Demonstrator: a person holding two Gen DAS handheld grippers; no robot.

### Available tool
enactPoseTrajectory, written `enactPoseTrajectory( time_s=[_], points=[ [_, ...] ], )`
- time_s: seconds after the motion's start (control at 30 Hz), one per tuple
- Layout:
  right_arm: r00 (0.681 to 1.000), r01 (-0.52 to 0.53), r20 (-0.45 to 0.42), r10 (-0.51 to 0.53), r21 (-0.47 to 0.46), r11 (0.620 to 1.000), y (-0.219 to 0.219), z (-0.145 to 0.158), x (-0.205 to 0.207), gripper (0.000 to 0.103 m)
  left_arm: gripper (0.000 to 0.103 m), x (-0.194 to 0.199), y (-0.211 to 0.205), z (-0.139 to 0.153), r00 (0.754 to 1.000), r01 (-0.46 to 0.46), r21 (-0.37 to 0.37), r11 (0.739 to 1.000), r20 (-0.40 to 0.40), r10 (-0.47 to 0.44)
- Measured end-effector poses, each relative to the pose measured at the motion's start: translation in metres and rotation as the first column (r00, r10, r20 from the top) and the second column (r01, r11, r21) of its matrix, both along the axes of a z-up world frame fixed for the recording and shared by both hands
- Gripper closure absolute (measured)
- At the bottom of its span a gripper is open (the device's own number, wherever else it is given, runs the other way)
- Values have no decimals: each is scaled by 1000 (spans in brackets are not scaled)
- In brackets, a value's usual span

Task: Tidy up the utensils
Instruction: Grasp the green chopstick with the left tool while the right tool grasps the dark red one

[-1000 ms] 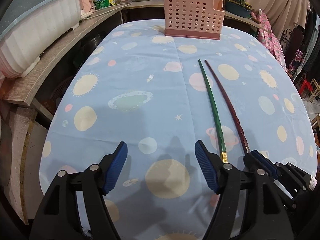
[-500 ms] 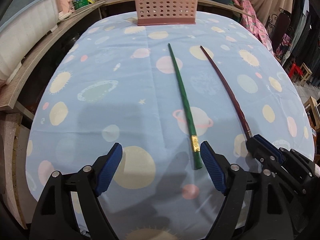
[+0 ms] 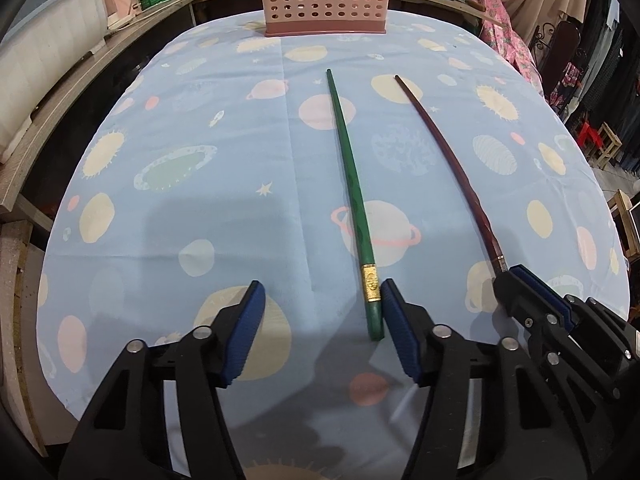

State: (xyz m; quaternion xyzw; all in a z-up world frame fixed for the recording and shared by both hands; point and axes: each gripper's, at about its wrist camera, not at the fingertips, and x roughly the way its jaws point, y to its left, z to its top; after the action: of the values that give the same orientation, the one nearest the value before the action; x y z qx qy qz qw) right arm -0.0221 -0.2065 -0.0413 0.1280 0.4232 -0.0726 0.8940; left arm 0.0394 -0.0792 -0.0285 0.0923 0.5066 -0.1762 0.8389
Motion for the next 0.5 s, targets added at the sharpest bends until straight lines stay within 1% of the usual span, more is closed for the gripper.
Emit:
enactPoseTrajectory(
  time_s=[0.03,0.07,0.13,0.2,0.27,0.3,0.33,0.5],
  points=[
    [1000,0,0,0,0,1000,0,0,0,96,57,0,0,0,1000,1,2,1000,2,-1],
    [1000,0,0,0,0,1000,0,0,0,96,59,0,0,1,1000,2,2,1000,3,-2],
    [1000,0,0,0,1,1000,0,0,0,96,70,0,0,2,1000,9,-2,1000,2,-9],
    [1000,0,0,0,0,1000,0,0,0,96,76,0,0,2,1000,17,-8,1000,0,-17],
    [1000,0,-1,0,0,1000,0,0,0,96,85,-1,-1,3,1000,23,-15,1000,-1,-23],
    [1000,0,-1,0,0,1000,0,0,0,96,93,-1,-1,3,1000,27,-22,999,-5,-27],
    [1000,0,-1,0,2,1000,0,0,0,96,96,-1,-1,3,999,30,-28,999,-10,-30],
    [1000,-2,-6,2,9,1000,-1,1,0,96,96,-1,2,6,999,29,-55,998,-27,-30]
  ],
)
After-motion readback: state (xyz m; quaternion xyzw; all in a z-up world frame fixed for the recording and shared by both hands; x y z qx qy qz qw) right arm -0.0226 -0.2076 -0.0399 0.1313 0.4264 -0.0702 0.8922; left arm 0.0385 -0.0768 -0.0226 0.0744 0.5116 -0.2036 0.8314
